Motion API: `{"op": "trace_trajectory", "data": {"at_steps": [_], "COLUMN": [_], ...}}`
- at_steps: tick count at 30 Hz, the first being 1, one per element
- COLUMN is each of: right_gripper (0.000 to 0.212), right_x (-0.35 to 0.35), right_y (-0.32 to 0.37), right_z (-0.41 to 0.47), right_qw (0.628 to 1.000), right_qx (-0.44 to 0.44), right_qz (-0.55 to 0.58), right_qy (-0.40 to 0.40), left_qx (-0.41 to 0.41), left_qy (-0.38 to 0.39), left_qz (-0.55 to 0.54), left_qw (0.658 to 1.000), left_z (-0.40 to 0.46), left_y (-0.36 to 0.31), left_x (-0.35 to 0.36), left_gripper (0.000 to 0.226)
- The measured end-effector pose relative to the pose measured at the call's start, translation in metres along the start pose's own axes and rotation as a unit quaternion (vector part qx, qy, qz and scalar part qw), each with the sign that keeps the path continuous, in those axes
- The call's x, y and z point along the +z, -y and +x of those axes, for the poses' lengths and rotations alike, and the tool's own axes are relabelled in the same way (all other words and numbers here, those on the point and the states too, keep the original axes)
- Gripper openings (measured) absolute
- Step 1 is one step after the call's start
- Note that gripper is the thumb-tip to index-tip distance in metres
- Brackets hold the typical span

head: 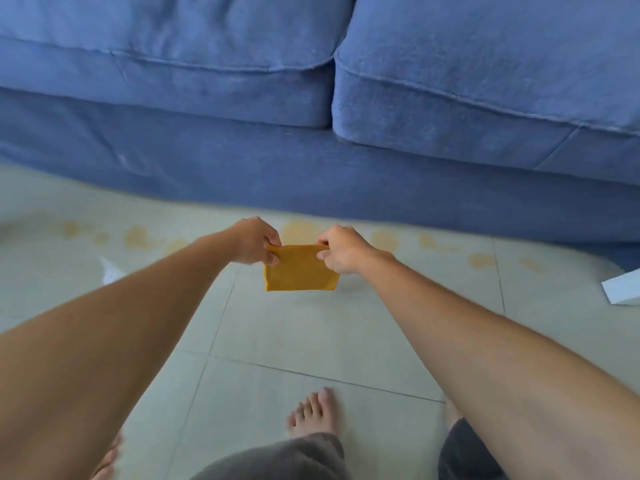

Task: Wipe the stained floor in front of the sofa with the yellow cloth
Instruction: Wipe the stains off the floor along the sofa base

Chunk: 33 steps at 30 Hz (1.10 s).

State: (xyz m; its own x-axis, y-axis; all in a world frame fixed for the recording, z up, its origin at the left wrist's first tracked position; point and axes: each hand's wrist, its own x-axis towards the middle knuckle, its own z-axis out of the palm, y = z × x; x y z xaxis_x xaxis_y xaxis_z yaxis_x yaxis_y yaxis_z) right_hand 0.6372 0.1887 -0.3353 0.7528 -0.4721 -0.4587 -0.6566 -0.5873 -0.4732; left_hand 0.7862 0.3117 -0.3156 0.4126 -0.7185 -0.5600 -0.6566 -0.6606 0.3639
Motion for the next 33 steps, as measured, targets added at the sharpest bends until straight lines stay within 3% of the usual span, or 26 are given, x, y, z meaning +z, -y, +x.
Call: {"op": "trace_trajectory", "data": {"at_steps": [4, 6, 10, 12, 19, 24, 33], "right_gripper": [0.024, 0.025, 0.032, 0.032, 0.04, 0.05, 0.051], "right_x": [0.024, 0.031, 0.04, 0.05, 0.122, 0.151, 0.157], "right_y": [-0.004, -0.005, -0.014, -0.027, -0.124, -0.172, -0.174], "right_z": [0.029, 0.048, 0.074, 0.073, 0.034, 0.019, 0.019], "right_qw": [1.0, 1.0, 0.99, 0.98, 0.932, 0.936, 0.931], "right_qx": [-0.003, 0.0, -0.032, -0.054, 0.038, 0.04, 0.029], "right_qz": [0.012, 0.027, 0.056, 0.063, -0.039, -0.109, -0.117], "right_qy": [0.024, 0.002, -0.126, -0.179, -0.357, -0.334, -0.343], "left_qx": [-0.024, -0.044, -0.087, -0.093, -0.006, -0.028, -0.025], "left_qy": [0.042, 0.015, -0.199, -0.258, -0.26, -0.237, -0.257], "left_qz": [-0.05, -0.094, -0.11, -0.067, 0.02, 0.061, 0.091], "left_qw": [0.998, 0.995, 0.97, 0.959, 0.965, 0.969, 0.962], "left_z": [0.027, 0.044, 0.077, 0.088, 0.111, 0.123, 0.136], "left_y": [0.034, 0.044, 0.055, 0.06, 0.043, 0.035, 0.063], "left_x": [0.016, 0.019, 0.024, 0.039, 0.126, 0.169, 0.166], "left_gripper": [0.016, 0.017, 0.035, 0.052, 0.069, 0.065, 0.065]}}
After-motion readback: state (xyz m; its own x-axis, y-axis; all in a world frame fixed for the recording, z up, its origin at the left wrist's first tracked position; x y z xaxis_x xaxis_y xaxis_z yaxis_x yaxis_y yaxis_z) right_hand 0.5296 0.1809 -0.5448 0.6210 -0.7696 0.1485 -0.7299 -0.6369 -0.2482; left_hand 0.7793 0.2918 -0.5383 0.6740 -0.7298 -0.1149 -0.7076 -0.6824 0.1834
